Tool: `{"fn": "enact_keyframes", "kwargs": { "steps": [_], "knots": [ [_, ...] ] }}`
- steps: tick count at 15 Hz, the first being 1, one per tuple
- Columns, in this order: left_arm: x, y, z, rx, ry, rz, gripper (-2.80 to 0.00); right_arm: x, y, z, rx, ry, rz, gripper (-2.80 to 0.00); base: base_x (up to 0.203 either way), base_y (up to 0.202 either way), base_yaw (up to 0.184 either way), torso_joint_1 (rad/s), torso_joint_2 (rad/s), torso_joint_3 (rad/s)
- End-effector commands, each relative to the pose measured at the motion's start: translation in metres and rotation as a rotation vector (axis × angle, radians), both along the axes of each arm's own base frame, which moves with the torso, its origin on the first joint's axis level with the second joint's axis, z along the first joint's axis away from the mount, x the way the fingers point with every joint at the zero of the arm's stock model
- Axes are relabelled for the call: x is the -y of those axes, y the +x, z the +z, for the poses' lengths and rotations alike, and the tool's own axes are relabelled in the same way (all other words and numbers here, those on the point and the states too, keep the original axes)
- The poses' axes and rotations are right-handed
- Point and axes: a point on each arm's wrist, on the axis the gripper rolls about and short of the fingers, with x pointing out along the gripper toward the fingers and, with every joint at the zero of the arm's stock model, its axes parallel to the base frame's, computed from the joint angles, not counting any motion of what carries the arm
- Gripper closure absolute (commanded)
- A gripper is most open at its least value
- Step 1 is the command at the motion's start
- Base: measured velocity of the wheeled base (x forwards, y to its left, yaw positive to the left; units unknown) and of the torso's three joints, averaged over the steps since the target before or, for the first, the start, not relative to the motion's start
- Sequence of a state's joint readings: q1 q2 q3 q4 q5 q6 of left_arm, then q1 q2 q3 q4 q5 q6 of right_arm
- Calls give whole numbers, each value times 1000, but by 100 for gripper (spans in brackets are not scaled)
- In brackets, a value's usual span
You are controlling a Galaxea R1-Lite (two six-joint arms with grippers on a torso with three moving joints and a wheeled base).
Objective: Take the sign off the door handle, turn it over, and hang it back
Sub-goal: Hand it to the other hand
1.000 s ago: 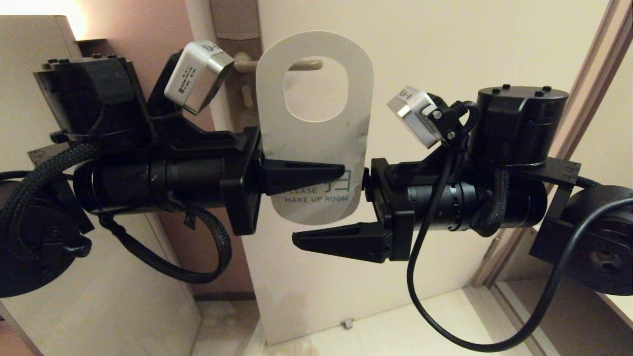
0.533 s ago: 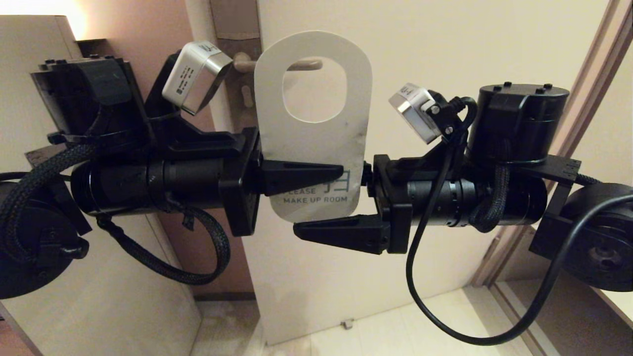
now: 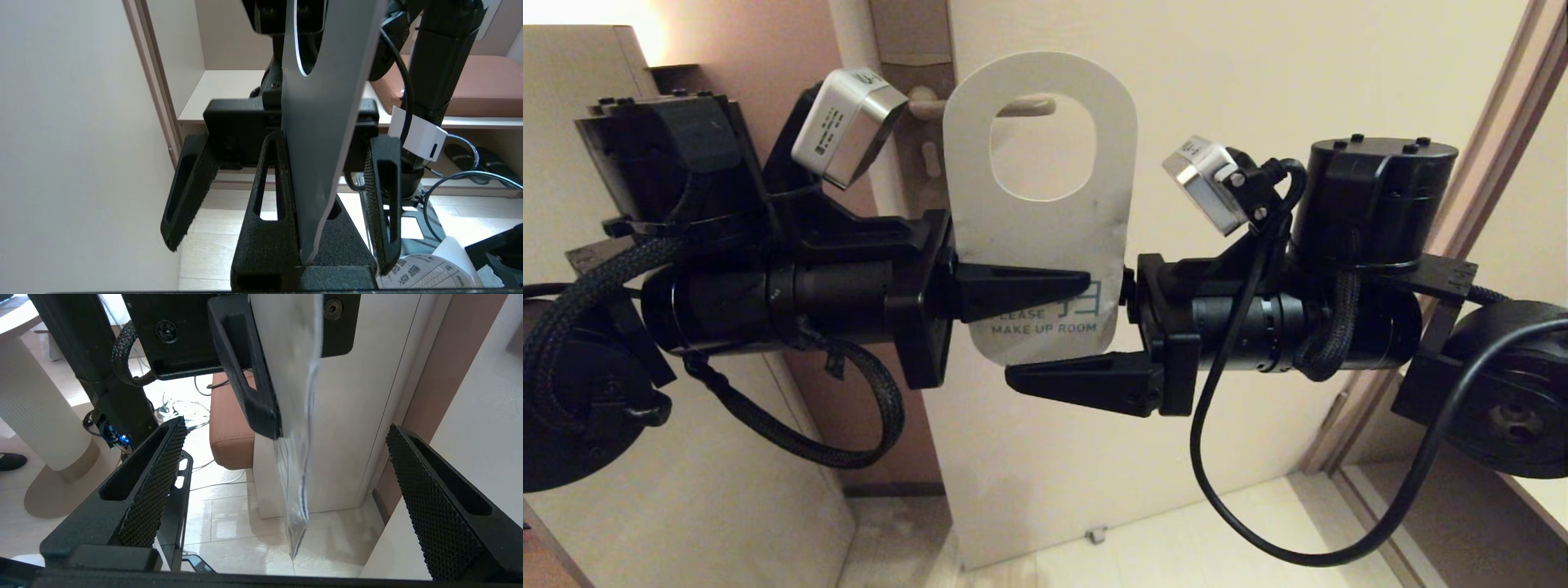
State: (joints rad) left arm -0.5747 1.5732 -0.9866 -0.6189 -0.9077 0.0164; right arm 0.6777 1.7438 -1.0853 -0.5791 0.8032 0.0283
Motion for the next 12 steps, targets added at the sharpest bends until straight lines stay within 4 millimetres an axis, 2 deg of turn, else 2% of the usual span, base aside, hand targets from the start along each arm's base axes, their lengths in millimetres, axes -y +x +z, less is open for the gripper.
{"fn": "enact_keyframes", "kwargs": {
  "steps": [1, 12],
  "knots": [
    [0, 1, 0, 3, -2, -4, 0, -1, 0, -1, 1, 1, 6, -280, 0, 0, 0, 0, 0, 0],
    [0, 1, 0, 2, -1, -3, 0, -2, 2, -2, -2, -2, 6, -280, 0, 0, 0, 0, 0, 0]
  ]
}}
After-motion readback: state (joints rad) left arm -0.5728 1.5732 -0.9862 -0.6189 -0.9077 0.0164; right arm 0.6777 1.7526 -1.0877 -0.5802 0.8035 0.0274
